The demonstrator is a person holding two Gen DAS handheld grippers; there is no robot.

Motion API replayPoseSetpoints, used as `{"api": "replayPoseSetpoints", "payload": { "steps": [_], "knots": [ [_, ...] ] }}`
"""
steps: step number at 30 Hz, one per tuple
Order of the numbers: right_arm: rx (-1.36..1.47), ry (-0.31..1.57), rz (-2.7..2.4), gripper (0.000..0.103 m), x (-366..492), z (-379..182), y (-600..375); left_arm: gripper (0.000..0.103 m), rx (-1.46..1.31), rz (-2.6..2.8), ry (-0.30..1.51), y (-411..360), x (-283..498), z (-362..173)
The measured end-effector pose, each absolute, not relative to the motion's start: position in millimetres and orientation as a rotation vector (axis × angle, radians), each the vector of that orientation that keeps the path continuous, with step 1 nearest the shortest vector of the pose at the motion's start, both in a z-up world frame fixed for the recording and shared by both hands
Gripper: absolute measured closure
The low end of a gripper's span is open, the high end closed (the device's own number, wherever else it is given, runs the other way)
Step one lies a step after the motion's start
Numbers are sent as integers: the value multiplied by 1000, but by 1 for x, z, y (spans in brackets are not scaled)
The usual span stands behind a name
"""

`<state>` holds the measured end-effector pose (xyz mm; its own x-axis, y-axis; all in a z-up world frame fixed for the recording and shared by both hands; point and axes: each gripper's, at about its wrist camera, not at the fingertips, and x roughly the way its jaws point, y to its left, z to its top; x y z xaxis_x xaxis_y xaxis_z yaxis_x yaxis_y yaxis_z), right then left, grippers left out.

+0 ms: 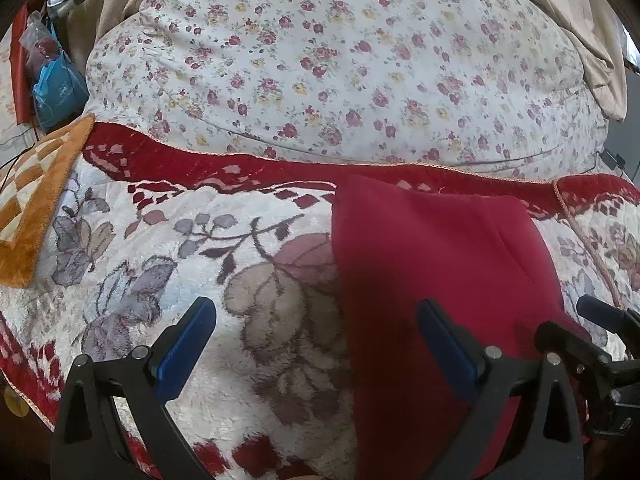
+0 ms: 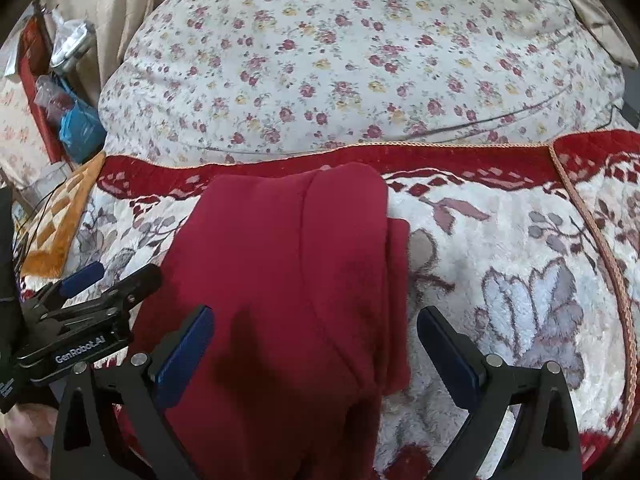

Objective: Fold small clothes

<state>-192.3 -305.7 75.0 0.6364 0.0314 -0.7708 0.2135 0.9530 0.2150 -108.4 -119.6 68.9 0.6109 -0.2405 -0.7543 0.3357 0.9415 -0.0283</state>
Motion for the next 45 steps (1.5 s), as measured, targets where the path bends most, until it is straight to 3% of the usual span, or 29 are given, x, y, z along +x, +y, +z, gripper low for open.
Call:
{"api": "replayPoseSetpoints", "payload": {
  "steps": [45],
  "knots": [
    [316,895,-79,0,-190,65,-298,3,126,-327,855,-122,-108,68]
  ]
}}
